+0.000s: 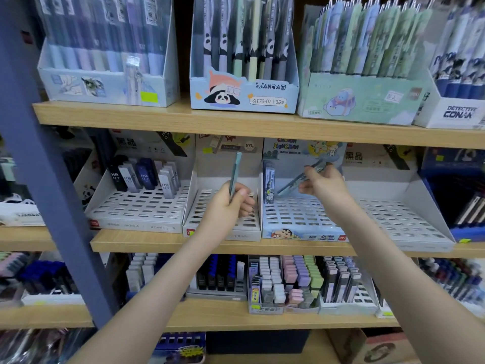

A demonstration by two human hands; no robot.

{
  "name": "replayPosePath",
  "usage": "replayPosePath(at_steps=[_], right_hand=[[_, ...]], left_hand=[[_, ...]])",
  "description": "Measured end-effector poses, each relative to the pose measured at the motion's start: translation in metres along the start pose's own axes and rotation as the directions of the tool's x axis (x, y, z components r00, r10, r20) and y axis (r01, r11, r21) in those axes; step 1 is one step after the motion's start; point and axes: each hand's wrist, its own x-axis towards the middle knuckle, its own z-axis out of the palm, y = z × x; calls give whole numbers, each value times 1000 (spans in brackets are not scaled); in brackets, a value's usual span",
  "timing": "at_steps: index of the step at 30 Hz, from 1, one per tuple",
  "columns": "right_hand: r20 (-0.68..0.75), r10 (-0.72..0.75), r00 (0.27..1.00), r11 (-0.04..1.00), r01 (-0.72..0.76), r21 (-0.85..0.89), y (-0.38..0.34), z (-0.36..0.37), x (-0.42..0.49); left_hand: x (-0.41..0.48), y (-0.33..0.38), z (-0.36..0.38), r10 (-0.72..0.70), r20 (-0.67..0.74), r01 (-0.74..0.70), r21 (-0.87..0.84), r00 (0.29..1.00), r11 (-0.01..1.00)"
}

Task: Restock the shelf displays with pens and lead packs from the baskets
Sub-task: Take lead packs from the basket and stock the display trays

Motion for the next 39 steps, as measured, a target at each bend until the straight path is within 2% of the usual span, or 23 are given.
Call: replayPosePath(at_steps=[8,13,15,27,31,34,37,39], right_hand=[[18,-83,996,956,84,-280,11,13,8],[68,-100,993,822,121,-556,8,20,20],[83,-106,991,778,135,-613,5,25,23],[147,-126,981,710,193,-677,-3,40,20],[197,-103,975,644,216,-734,0,50,18],[144,-105,984,660,177,-730,6,48,19],[116,-219,969,678,237,-696,15,40,18],[215,-339,916,603,387,-698,21,33,14]], left_hand=[[4,-11,0,41,25,-39,-96,999,995],[5,-11,-1,41,43,-36,-111,998,993],[4,-11,-1,34,53,-28,-111,998,993],[4,-9,1,-2,45,7,-121,999,993],[4,-9,0,-5,48,12,-138,999,990],[4,-11,-1,-8,55,17,-155,998,988],[4,-12,-4,-9,65,19,-162,998,987],[4,-13,-4,-8,64,18,-163,998,986]])
